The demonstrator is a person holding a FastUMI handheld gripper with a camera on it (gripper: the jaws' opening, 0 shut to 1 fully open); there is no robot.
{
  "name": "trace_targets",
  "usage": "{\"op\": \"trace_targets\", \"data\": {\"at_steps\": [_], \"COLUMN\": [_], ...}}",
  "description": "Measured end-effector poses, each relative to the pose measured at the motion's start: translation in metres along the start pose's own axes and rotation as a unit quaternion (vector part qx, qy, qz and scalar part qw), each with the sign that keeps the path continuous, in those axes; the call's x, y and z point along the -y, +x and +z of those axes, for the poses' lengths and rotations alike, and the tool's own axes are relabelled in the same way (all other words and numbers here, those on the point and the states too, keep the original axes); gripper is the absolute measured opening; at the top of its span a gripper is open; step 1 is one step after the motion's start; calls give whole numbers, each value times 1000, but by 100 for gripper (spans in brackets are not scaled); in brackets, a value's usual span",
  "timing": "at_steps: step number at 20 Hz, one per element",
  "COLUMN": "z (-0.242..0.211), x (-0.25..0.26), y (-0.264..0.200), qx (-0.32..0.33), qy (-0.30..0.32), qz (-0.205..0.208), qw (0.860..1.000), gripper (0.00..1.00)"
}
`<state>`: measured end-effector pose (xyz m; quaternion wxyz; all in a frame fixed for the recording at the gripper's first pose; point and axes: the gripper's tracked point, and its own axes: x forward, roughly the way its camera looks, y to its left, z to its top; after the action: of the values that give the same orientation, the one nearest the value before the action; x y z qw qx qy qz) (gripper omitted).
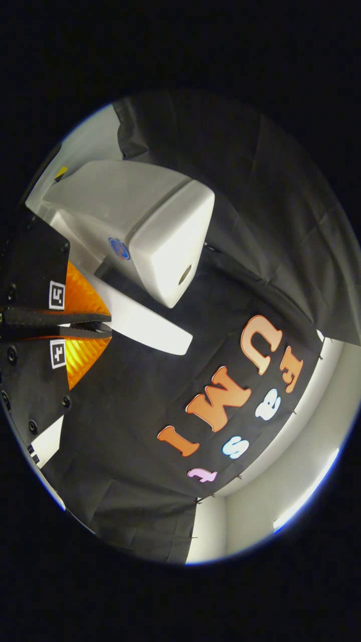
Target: Open the toilet lid.
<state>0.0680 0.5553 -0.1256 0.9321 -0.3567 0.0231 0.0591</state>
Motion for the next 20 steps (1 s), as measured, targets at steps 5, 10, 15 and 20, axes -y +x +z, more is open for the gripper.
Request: {"op": "trace_targets", "data": {"at_steps": [5, 10, 15, 20], "z": [9, 7, 7, 4], "x": [-17, -13, -13, -33], "y": [-1, 1, 2, 1], "qx": [10, 4, -4, -22], "qy": [-8, -11, -9, 20], "qz": [14, 8, 16, 74], "qw": [1000, 1000, 1000, 997], "gripper": [8, 8, 21, 56]}}
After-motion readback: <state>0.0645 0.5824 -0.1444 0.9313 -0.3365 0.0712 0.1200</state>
